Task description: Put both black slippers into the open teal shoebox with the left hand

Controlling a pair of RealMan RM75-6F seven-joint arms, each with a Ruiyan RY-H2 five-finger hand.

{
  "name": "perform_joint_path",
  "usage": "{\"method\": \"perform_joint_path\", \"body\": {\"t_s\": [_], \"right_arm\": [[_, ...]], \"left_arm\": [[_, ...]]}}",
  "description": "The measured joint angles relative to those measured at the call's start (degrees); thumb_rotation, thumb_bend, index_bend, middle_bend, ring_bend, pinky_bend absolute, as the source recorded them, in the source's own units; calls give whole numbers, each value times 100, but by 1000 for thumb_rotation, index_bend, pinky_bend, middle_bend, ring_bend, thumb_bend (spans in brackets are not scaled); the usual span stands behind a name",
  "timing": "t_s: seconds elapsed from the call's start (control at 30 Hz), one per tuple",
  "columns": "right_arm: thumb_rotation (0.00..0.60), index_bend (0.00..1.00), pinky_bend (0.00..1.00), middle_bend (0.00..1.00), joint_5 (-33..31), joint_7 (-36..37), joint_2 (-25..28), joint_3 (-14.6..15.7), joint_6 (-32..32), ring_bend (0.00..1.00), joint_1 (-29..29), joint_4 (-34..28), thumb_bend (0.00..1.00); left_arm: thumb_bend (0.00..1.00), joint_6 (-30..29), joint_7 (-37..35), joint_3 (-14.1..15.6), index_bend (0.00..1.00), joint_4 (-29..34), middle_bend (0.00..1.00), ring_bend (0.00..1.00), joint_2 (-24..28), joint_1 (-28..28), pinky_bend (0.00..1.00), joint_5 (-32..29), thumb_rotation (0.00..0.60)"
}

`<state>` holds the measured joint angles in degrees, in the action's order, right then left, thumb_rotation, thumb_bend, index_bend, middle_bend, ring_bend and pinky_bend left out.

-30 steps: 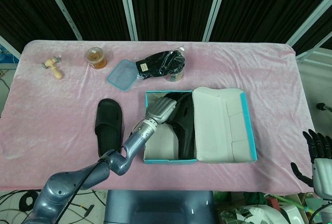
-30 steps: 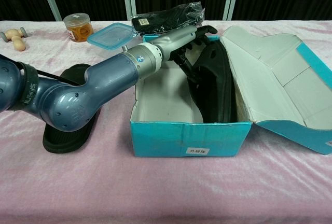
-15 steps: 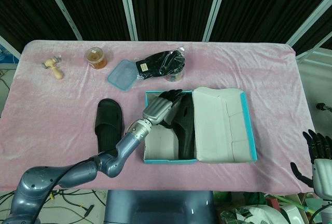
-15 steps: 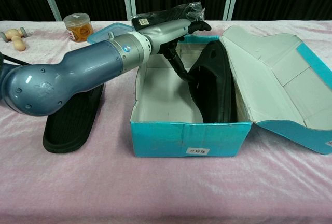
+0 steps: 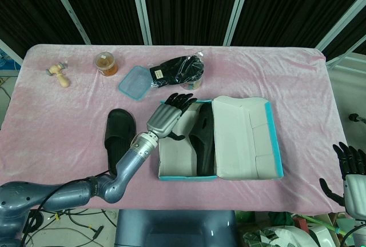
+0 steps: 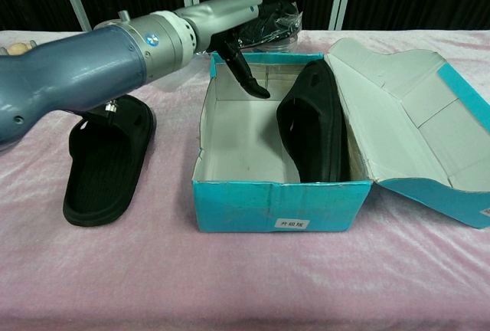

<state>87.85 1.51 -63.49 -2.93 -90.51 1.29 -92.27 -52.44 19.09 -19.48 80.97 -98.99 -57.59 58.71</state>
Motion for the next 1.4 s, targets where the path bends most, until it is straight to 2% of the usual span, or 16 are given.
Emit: {"method": "perform_joint_path", "body": {"t_s": [0.13,0.23,0.4,0.5,0.73,0.83,1.07,1.4], "right_arm": [[600,0,38,41,12,-16,-2,-17,45,0,-46,-7,228],[600,0,38,41,11,-16,-12,-22,74,0,-66,2,228],[600,0,39,41,7,28,-60,-22,138,0,-105,59,227],[600,0,38,41,18,59,-100,-18,169,0,-130,110,228],[600,0,38,41,38,50,-116,-15,187,0,-157,112,228],[600,0,38,41,30,34,-114,-9,195,0,-157,109,228],[600,0,38,41,-4,63,-123,-2,178,0,-133,126,227],[600,0,38,41,-39,74,-141,6,200,0,-128,150,227]], "left_arm": [[0,-323,94,-18,0,907,43,5,504,288,78,-155,600],[0,-516,198,6,1,1511,78,21,1018,528,90,-336,600],[0,-749,769,152,0,1890,86,34,1677,761,92,-978,600],[0,-738,1274,322,0,1841,78,34,1849,764,92,-1688,600],[0,-405,2362,762,0,1604,67,35,2105,503,91,-3767,600],[0,-234,2681,958,0,1404,77,41,2119,332,94,-4296,600],[0,-32,2757,1139,0,1043,101,64,2025,101,99,-4786,600],[0,314,2727,1232,0,669,151,114,1784,-132,118,-4985,600]]}}
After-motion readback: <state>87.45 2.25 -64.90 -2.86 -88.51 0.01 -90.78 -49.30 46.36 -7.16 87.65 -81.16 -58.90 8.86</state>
